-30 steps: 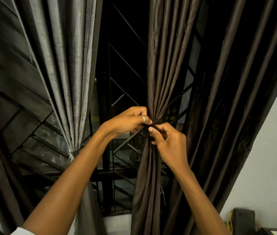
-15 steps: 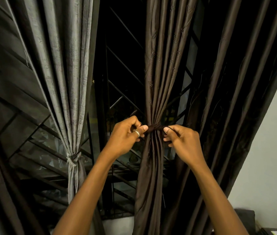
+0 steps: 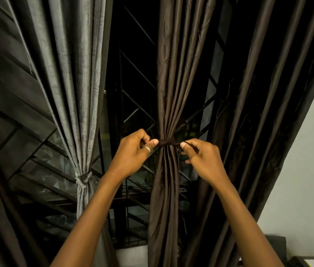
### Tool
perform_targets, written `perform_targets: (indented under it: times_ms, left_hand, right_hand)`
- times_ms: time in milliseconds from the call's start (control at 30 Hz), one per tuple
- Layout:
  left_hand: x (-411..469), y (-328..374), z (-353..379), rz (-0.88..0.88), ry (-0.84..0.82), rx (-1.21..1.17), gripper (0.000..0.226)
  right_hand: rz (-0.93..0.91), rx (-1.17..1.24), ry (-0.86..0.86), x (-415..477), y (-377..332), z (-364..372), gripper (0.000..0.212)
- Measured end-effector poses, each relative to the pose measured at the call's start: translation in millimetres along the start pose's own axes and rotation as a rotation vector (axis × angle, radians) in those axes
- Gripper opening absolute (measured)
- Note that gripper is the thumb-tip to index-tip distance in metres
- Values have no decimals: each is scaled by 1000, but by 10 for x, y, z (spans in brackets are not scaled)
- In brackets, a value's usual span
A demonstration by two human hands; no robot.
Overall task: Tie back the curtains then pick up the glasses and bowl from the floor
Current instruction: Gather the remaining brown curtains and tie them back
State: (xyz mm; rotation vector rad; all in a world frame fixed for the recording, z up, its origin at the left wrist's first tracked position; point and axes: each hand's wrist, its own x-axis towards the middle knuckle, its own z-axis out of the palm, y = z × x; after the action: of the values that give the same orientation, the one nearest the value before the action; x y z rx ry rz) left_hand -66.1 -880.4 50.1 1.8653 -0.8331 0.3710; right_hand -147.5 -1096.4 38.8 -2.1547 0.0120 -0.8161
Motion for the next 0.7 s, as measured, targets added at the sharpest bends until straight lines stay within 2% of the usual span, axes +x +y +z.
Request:
perform_targets:
  times_ms: [200,367,433,567,700]
  left_hand:
    - [-18,-12,152,-32,35,2,15]
    - [-6,-89,278,-41,-24,-46,11]
    - [-4,-95,333,-53,-37,-71,16]
    - [-17,-113,461,-136,5,-124,40]
    - [-96,-61,672,-221,125,-24,40]
  right_hand:
    - [91,90,41,-1,-1,135,16]
    - [177,121,87,-21,12,214,29]
    - [213,122,111,-52,23,228,38]
    - [236,105,109,-93,-9,240,51]
    - [240,74,83,-151,36,194,51]
